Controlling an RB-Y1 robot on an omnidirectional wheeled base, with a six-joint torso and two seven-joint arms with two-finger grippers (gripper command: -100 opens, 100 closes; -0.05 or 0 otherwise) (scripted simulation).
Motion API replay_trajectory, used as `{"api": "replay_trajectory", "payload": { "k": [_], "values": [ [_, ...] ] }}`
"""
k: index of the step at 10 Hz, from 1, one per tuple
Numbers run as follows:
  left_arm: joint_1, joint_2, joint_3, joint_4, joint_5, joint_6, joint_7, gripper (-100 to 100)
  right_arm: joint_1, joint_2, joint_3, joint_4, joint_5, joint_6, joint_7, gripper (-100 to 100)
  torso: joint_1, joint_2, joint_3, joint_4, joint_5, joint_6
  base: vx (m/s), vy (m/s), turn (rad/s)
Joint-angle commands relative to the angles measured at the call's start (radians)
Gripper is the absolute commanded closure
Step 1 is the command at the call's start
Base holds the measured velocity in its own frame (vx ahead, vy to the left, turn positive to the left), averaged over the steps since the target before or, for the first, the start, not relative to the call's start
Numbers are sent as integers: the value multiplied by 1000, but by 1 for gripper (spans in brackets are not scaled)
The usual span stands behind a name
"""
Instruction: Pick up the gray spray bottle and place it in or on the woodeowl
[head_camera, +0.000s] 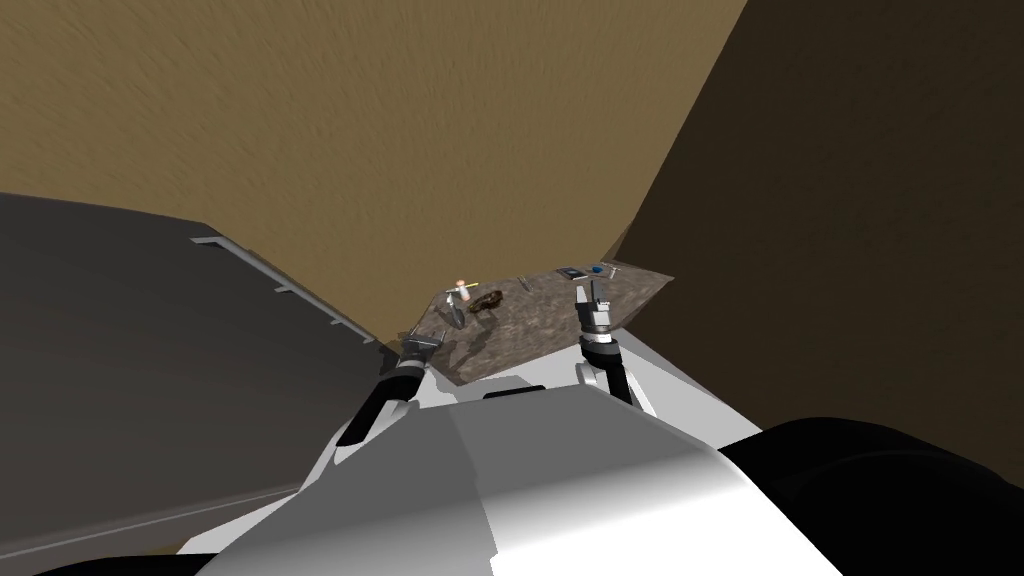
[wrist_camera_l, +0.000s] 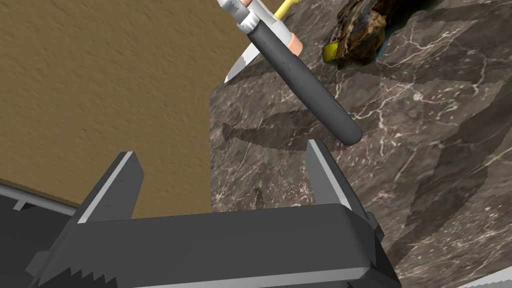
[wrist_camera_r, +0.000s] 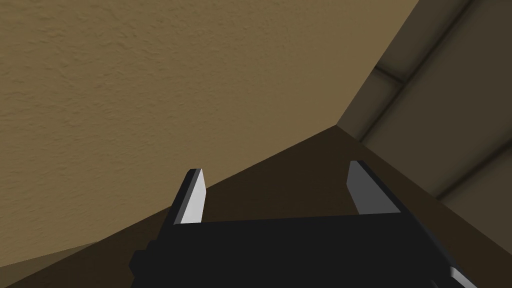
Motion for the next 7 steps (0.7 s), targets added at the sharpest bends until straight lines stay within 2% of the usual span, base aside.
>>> {"api": "replay_trajectory", "payload": {
  "k": [1, 2, 3, 4, 6, 7],
  "values": [
    [2, 0, 10, -9, 12, 44, 50, -100, 0, 0, 0, 0, 0, 0, 0, 0, 0, 0, 0, 0, 0, 0, 15, -20, -59],
    [2, 0, 10, -9, 12, 44, 58, -100, 0, 0, 0, 0, 0, 0, 0, 0, 0, 0, 0, 0, 0, 0, 18, -14, -26],
    [1, -1, 18, -17, 20, 83, 98, -100, 0, 0, 0, 0, 0, 0, 0, 0, 1, 0, 0, 0, 0, 0, 24, -17, -54],
    [1, -1, 18, -17, 20, 83, 102, -100, 0, 0, 0, 0, 0, 0, 0, 0, 0, -1, 0, 0, 0, 0, 21, -13, -27],
    [-2, -4, 34, -33, 34, 151, 169, -100, 0, 0, 0, 0, 0, 0, 0, 0, 1, -1, -1, 0, 0, 0, 35, -18, -60],
    [-2, -4, 34, -33, 34, 161, 187, -100, 0, 0, 0, 0, 0, 0, 0, 0, 0, -2, -1, 0, 0, 0, 40, -16, -20]
  ]
}}
